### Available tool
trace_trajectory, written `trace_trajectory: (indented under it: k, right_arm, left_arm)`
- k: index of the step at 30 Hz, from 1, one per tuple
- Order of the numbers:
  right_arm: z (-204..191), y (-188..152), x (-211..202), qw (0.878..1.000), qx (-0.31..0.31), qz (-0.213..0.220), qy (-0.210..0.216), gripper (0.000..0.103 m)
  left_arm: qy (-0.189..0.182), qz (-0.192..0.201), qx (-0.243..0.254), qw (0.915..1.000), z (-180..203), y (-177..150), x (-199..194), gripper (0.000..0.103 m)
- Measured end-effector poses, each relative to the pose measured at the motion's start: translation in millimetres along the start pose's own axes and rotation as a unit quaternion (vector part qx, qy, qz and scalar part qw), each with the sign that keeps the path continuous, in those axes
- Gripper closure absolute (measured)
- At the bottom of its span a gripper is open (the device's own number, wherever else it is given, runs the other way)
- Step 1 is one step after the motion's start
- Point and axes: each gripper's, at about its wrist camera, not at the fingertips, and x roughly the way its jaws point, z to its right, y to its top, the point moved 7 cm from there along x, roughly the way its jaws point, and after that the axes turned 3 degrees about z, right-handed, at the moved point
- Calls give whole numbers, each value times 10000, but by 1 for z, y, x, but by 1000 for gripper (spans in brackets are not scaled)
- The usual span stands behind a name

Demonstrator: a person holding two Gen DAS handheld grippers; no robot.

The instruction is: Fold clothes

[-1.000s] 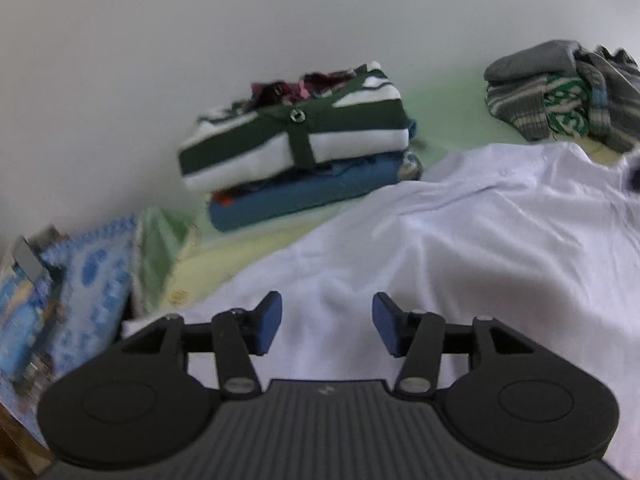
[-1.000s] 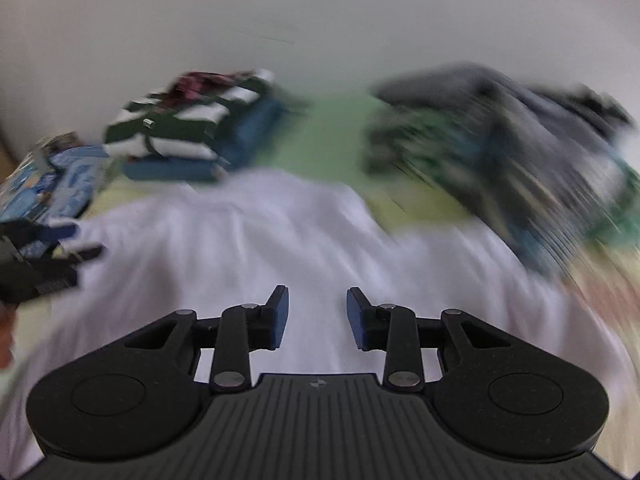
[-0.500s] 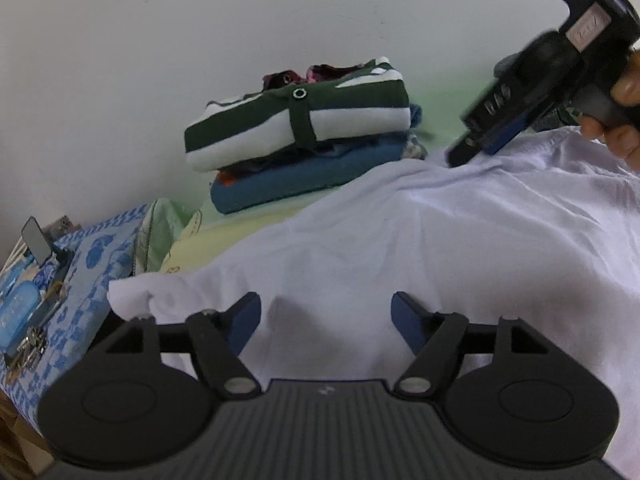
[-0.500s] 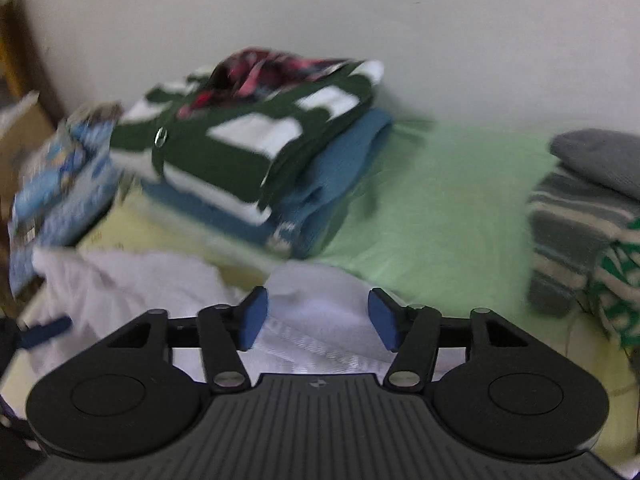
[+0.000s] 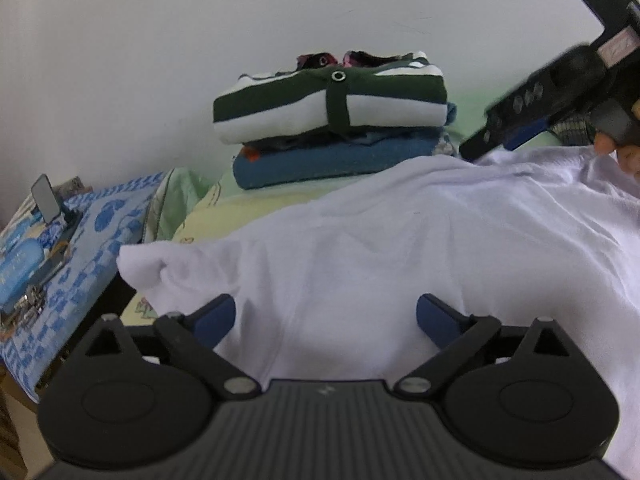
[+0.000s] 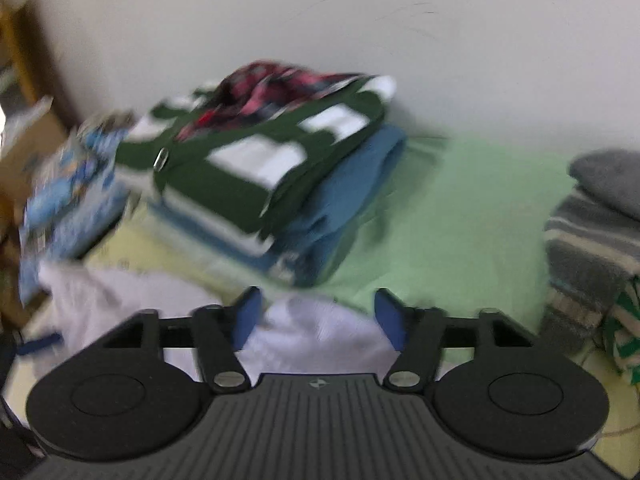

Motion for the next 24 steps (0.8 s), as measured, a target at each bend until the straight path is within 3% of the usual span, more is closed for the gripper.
trace_trajectory:
  k: [1, 3, 4, 7, 12, 17, 18, 20, 21, 24]
  right_arm:
    - [-6, -3, 3, 9997, -218, -36, -41, 38]
    - [-10, -8, 6, 9995, -275, -129, 70, 61]
    - [-8, -6, 6, 9997, -228, -91, 13, 90]
    - [1, 1, 8, 9997, -50, 75, -226, 100]
    - [16, 14, 11, 9971, 246, 350, -624, 101]
    - [8, 8, 30, 9949, -138, 379, -925, 97]
    - [9, 8, 28, 9945, -106, 415, -954, 94]
    - [17, 10, 12, 9917, 130, 607, -1128, 64]
    - [21, 11, -3, 9882, 294, 837, -1249, 60]
    - [22, -7, -41, 9896, 609, 867, -976, 62]
  left_arm:
    - [-2, 26, 56, 10000, 2, 0, -1, 6]
    - [-27, 86, 179, 9998, 5, 1, -3, 7]
    - [-39, 114, 236, 9996, 7, 1, -4, 8]
    - [-60, 122, 268, 9995, 8, 1, -5, 8]
    - [-103, 34, 109, 9999, 4, 1, -2, 4]
    - [-99, 14, 87, 9999, 3, 0, 0, 3]
    - [-106, -2, 59, 9999, 2, 0, 0, 2]
    - [-133, -33, -1, 9999, 1, 0, 1, 1]
    - [-145, -47, -30, 9999, 0, 0, 2, 1]
    - [-156, -61, -59, 9998, -1, 0, 2, 1]
